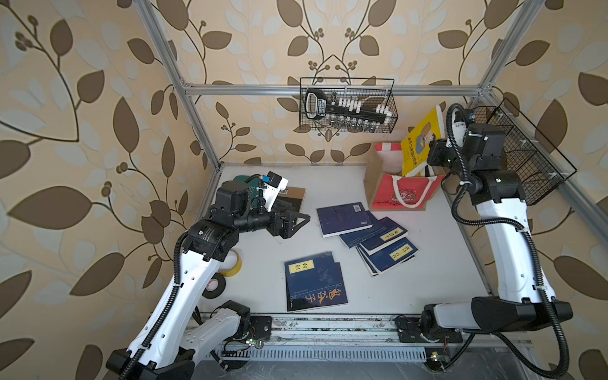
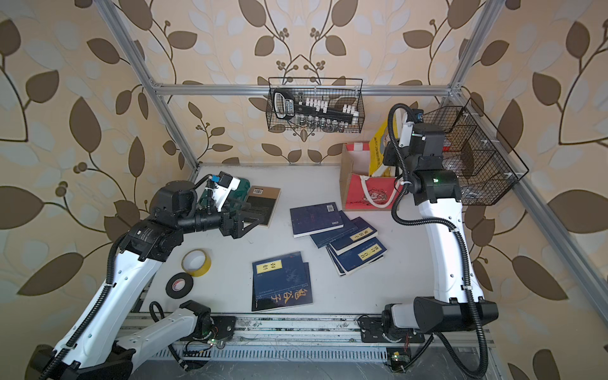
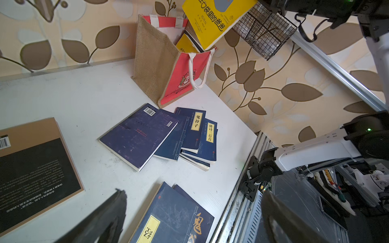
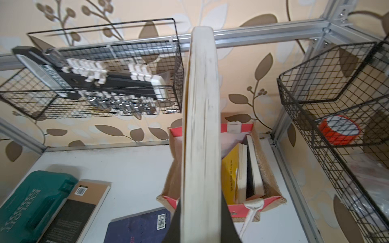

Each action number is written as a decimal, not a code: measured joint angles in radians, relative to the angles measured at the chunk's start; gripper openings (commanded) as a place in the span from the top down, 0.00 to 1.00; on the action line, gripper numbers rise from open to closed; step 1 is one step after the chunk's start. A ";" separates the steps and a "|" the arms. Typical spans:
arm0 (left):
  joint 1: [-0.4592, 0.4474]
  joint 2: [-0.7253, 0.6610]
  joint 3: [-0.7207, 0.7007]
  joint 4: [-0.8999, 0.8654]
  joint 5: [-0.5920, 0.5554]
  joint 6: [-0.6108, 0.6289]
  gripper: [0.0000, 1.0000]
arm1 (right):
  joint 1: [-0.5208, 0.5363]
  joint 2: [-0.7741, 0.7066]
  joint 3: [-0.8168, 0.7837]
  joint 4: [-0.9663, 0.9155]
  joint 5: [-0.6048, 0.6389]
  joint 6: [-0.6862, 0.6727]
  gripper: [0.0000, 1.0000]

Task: Put the books into the canvas bag
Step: Pick up the book from the book, then place the book in the canvas bag.

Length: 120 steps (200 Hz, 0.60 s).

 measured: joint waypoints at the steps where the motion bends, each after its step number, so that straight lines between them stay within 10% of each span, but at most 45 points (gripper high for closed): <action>1: 0.000 0.000 0.000 0.000 0.000 0.000 0.01 | -0.001 0.001 0.000 0.000 0.001 0.000 1.00; 120: 0.000 0.000 0.000 0.009 -0.001 0.000 0.01 | -0.032 0.158 -0.139 0.206 0.061 -0.014 1.00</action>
